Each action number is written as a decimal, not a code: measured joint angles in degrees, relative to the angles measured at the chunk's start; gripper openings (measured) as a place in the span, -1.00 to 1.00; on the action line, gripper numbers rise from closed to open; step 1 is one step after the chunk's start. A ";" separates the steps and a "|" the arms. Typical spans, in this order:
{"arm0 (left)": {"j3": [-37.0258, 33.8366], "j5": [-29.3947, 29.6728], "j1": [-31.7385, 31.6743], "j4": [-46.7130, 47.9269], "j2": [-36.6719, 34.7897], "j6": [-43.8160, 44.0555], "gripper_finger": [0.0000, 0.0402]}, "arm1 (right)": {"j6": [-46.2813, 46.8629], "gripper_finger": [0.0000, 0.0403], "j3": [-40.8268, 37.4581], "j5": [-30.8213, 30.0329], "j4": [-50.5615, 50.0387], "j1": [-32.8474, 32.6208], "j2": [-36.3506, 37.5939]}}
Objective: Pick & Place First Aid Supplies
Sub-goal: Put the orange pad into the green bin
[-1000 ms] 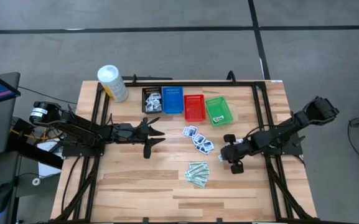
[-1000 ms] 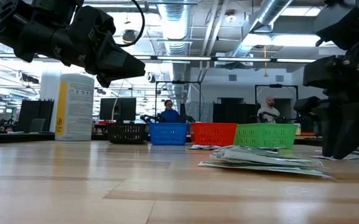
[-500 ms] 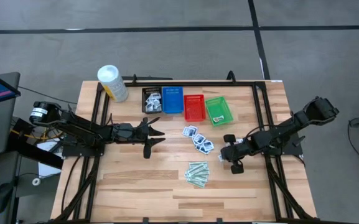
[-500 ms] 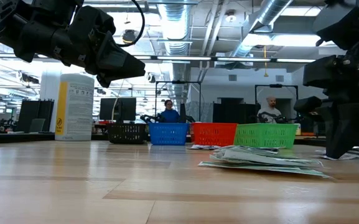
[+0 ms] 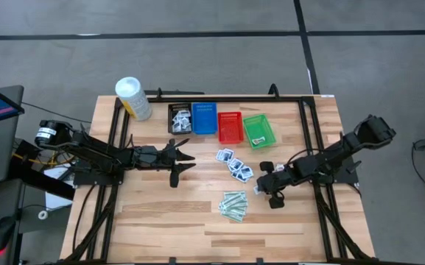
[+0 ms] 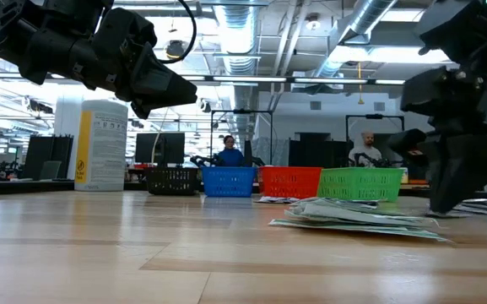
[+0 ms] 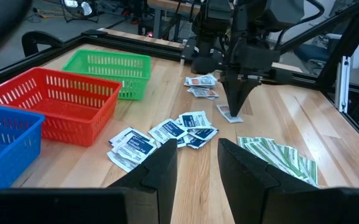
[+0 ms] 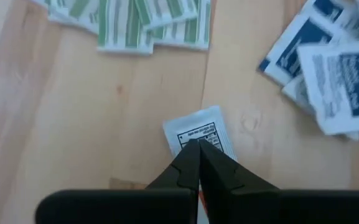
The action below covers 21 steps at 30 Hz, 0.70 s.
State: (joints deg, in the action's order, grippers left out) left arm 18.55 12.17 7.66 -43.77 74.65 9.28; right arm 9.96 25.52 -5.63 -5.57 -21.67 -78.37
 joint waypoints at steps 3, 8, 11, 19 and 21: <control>0.00 0.01 0.00 -0.01 0.00 0.00 -0.42 | 0.00 -1.00 0.89 -0.12 -0.20 -0.04 0.02; 0.00 0.01 0.00 0.00 0.00 0.00 -0.42 | 0.15 -0.98 2.17 -1.76 -0.33 -0.04 0.09; 0.00 -0.01 0.00 0.00 0.00 0.00 -0.42 | 1.11 -0.92 2.68 -1.82 -0.04 -0.04 0.13; 0.00 0.01 -0.02 -0.01 0.00 0.00 -0.42 | 3.44 -0.62 2.77 -1.86 0.21 -0.04 0.20; 0.00 -0.01 -0.02 -0.02 -0.02 0.00 -0.42 | 3.48 -0.54 2.76 -1.92 0.34 -0.04 0.22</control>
State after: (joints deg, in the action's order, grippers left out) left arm 18.55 12.17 7.64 -43.79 74.63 9.28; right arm 13.43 28.28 -7.55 -5.24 -21.71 -78.15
